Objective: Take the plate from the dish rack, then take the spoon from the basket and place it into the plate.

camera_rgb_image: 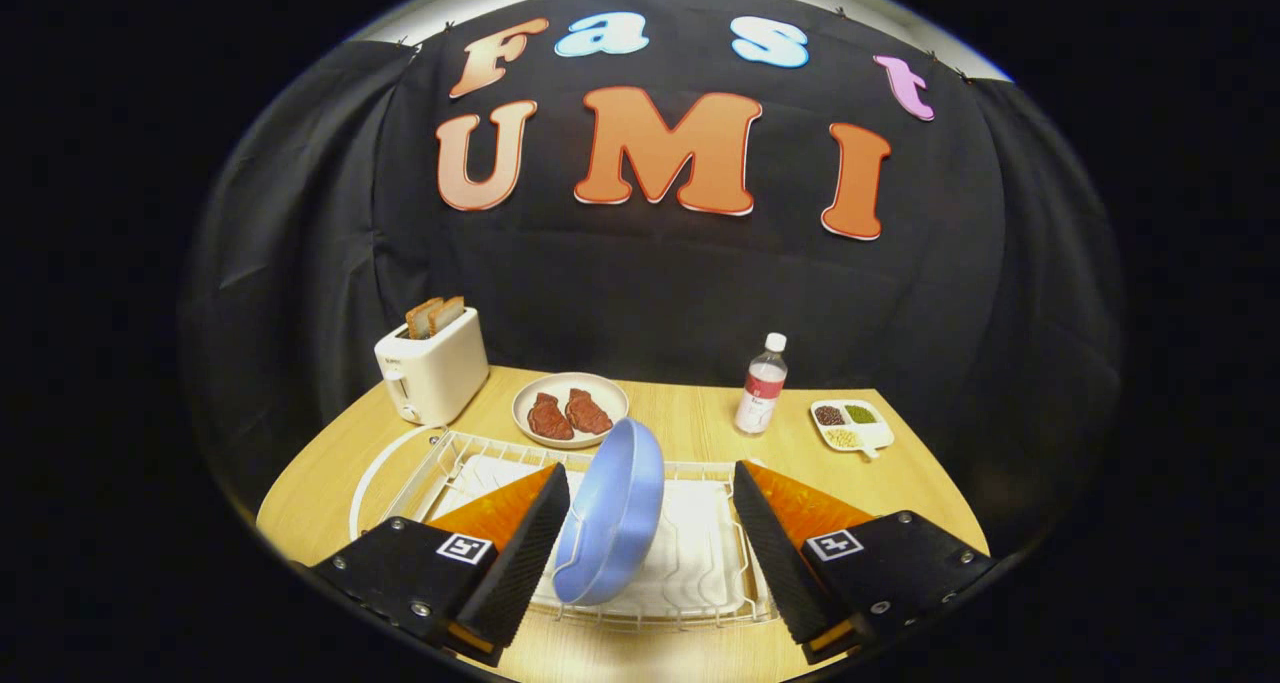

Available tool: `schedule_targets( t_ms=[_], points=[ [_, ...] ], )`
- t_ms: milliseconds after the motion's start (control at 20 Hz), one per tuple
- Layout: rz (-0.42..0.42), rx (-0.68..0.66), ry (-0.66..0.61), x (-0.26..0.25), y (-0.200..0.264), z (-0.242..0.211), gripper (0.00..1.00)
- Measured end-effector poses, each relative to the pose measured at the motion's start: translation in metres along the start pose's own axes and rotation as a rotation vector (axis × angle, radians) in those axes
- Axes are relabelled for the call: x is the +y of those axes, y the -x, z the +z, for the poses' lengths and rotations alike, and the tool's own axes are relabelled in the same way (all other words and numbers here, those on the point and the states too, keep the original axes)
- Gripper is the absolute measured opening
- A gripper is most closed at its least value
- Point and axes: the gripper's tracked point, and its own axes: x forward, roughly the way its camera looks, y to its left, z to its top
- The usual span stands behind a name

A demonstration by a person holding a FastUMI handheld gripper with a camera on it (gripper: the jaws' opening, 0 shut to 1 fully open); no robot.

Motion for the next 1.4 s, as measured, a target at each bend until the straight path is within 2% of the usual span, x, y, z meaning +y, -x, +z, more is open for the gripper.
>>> schedule_targets(
  t_ms=[300,450,600,750,900,1000,1250,1400],
  points=[
    [-0.001,0.139,-0.009,0.009,-0.045,-0.027,0.94],
    [0.017,0.207,-0.027,0.021,-0.057,-0.043,0.85],
    [-0.006,0.24,-0.004,0.023,-0.064,-0.05,0.65],
    [-0.047,0.245,-0.008,0.022,-0.066,-0.047,0.39],
    [-0.123,0.23,-0.026,0.01,-0.067,-0.037,0.3],
    [-0.14,0.192,0.001,0.006,-0.069,-0.023,0.25],
    [-0.177,0.164,0.056,0.0,-0.063,-0.009,0.25],
    [-0.17,0.147,0.013,0.001,-0.054,0.0,0.25]
  ],
)
